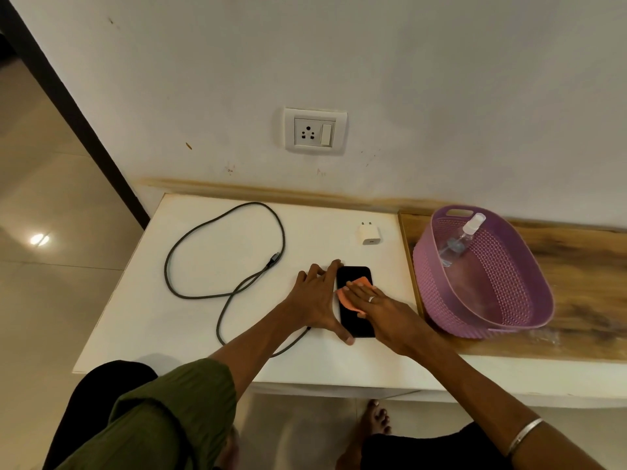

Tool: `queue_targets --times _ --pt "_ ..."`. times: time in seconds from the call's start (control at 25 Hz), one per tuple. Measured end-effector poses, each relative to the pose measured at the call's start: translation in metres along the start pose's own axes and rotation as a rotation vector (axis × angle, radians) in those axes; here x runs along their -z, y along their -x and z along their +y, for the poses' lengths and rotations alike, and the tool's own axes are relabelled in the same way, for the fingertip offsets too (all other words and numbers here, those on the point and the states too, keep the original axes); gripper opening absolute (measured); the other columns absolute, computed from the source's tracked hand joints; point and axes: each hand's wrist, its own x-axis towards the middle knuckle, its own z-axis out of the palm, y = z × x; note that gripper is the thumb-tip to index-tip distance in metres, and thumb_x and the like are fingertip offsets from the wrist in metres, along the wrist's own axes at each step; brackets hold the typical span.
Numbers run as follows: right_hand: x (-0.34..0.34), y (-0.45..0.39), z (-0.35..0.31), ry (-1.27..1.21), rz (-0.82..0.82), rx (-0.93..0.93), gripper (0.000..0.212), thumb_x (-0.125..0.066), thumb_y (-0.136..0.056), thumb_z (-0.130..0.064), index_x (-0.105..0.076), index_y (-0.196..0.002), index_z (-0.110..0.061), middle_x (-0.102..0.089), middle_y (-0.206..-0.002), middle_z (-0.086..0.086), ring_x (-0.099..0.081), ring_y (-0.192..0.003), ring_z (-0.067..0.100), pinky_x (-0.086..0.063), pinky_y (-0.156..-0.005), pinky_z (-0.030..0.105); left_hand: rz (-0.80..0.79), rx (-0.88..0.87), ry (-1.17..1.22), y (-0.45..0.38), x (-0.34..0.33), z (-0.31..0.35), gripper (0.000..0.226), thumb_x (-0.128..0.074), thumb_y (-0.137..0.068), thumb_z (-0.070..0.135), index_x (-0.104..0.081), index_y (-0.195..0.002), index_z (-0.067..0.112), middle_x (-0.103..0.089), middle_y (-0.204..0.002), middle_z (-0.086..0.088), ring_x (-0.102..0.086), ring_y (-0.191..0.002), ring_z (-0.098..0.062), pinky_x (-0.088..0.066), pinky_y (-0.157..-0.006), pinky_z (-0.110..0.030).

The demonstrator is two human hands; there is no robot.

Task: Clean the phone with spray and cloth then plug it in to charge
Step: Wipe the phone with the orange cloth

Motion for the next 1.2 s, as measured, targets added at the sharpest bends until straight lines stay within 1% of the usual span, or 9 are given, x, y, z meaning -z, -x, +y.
queue_targets --times 0.16,0.28,0.4,0.56,0.64,0.76,1.0,1.12,1.2 --pt "0.002 0.004 0.008 -0.006 0.000 -0.166 0.093 -0.056 -0.093 -0.009 0.014 -0.150 -0.029 0.015 -0.160 -0.010 0.008 -0.151 0.018 -0.012 -0.120 0.030 0.021 0.006 0.004 0.001 -0.001 0.000 0.152 -0.074 -0.029 0.087 -0.002 -0.150 0.028 -0.042 -0.146 -0.006 -0.030 -0.135 -0.028 -0.028 -0.111 -0.048" --pt "-0.007 0.005 -0.008 0.057 0.089 -0.256 0.085 -0.054 -0.095 -0.019 0.007 -0.154 -0.020 0.006 -0.164 0.000 0.008 -0.150 0.021 -0.011 -0.119 0.029 0.020 0.012 0.024 0.001 -0.001 0.000 0.152 -0.075 -0.030 0.085 -0.003 -0.150 0.028 -0.041 -0.146 -0.006 -0.030 -0.136 -0.028 -0.027 -0.113 -0.048" --pt "-0.012 0.004 -0.024 0.082 0.098 -0.179 0.077 -0.047 -0.099 -0.033 0.004 -0.154 -0.017 0.000 -0.164 0.004 0.002 -0.151 0.023 -0.008 -0.118 0.028 0.009 0.004 0.025 0.001 0.000 0.001 0.150 -0.078 -0.032 0.082 -0.003 -0.150 0.027 -0.040 -0.147 -0.006 -0.030 -0.136 -0.028 -0.027 -0.113 -0.048" --pt "-0.015 0.008 -0.032 -0.022 0.117 -0.068 0.063 -0.036 -0.102 -0.034 -0.005 -0.154 -0.018 -0.009 -0.163 0.000 -0.008 -0.151 0.020 -0.020 -0.119 0.028 0.006 0.017 0.032 0.002 0.000 0.004 0.150 -0.081 -0.031 0.079 -0.005 -0.150 0.028 -0.042 -0.146 -0.006 -0.030 -0.136 -0.029 -0.027 -0.113 -0.048" --pt "-0.017 0.012 -0.028 -0.018 0.110 -0.016 0.059 -0.032 -0.103 -0.033 -0.005 -0.154 -0.020 -0.008 -0.163 -0.004 -0.005 -0.151 0.015 -0.015 -0.120 0.024 0.009 0.026 0.044 0.002 0.001 0.004 0.149 -0.082 -0.031 0.078 -0.006 -0.149 0.029 -0.042 -0.145 -0.007 -0.030 -0.136 -0.029 -0.027 -0.113 -0.047" --pt "-0.015 0.019 -0.014 0.066 0.077 0.036 0.072 -0.044 -0.098 -0.021 -0.001 -0.156 -0.026 -0.001 -0.162 -0.008 0.002 -0.150 0.011 -0.011 -0.120 0.026 -0.001 0.020 0.023 0.002 0.001 0.004 0.149 -0.081 -0.033 0.080 -0.004 -0.151 0.028 -0.038 -0.148 -0.009 -0.030 -0.138 -0.030 -0.027 -0.115 -0.047" --pt "-0.009 0.021 0.007 0.098 0.054 -0.159 0.083 -0.043 -0.096 -0.013 0.019 -0.149 -0.025 0.019 -0.159 -0.007 0.013 -0.150 0.017 0.002 -0.121 0.031 -0.005 0.029 -0.001 0.001 0.001 0.002 0.153 -0.075 -0.031 0.086 0.001 -0.151 0.030 -0.036 -0.151 -0.009 -0.027 -0.140 -0.031 -0.024 -0.115 -0.048" --pt "-0.014 0.017 -0.002 0.137 0.038 -0.213 0.077 -0.041 -0.098 -0.019 0.014 -0.152 -0.018 0.019 -0.160 0.001 0.017 -0.149 0.023 0.004 -0.122 0.032 0.001 0.023 0.000 0.001 -0.001 0.001 0.152 -0.075 -0.030 0.086 0.000 -0.151 0.030 -0.038 -0.149 -0.008 -0.028 -0.139 -0.030 -0.025 -0.114 -0.048" --pt "-0.017 0.016 -0.013 0.080 0.077 -0.203 0.076 -0.044 -0.097 -0.016 0.008 -0.153 -0.017 0.014 -0.160 -0.001 0.011 -0.150 0.024 -0.001 -0.120 0.030 0.005 0.021 0.005 0.002 -0.002 0.001 0.152 -0.075 -0.029 0.086 -0.001 -0.150 0.030 -0.040 -0.147 -0.008 -0.030 -0.137 -0.029 -0.026 -0.113 -0.047"
